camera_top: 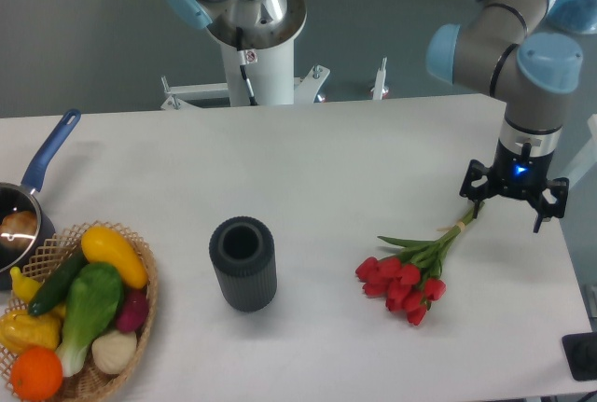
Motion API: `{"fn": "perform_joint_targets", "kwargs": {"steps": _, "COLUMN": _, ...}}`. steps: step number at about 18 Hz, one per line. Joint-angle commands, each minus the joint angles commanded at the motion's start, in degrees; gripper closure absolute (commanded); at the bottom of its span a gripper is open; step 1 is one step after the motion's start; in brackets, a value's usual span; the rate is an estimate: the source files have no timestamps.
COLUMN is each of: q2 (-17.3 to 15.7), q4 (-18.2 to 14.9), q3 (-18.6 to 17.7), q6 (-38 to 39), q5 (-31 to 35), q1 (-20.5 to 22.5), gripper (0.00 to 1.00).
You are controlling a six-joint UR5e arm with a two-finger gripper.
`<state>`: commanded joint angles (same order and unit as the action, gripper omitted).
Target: Pick up the flowers from the table
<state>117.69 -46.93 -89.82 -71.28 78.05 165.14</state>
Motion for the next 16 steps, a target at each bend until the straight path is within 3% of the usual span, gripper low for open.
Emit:
{"fn": "perform_joint_targets", "kwargs": {"steps": 8, "q2": -0.09, "q4": 0.44, "q3": -0.7, "q6": -0.97, "q5": -1.48, "q1": 0.27, "gripper": 0.0}}
{"fn": "perform_joint_targets", "kwargs": {"steps": 10, "q2": 0.17, "q4": 1.31, "q3": -1.93, "q6": -0.27, "q5": -4.12, "q1": 0.35, "gripper": 0.0}}
{"fn": "perform_joint_targets", "kwargs": {"steps": 16, "q2": -0.26, "q4": 1.67, "q3": -6.94, "q6": -0.53, "q5": -3.96, "q1": -0.08, "gripper": 0.0}}
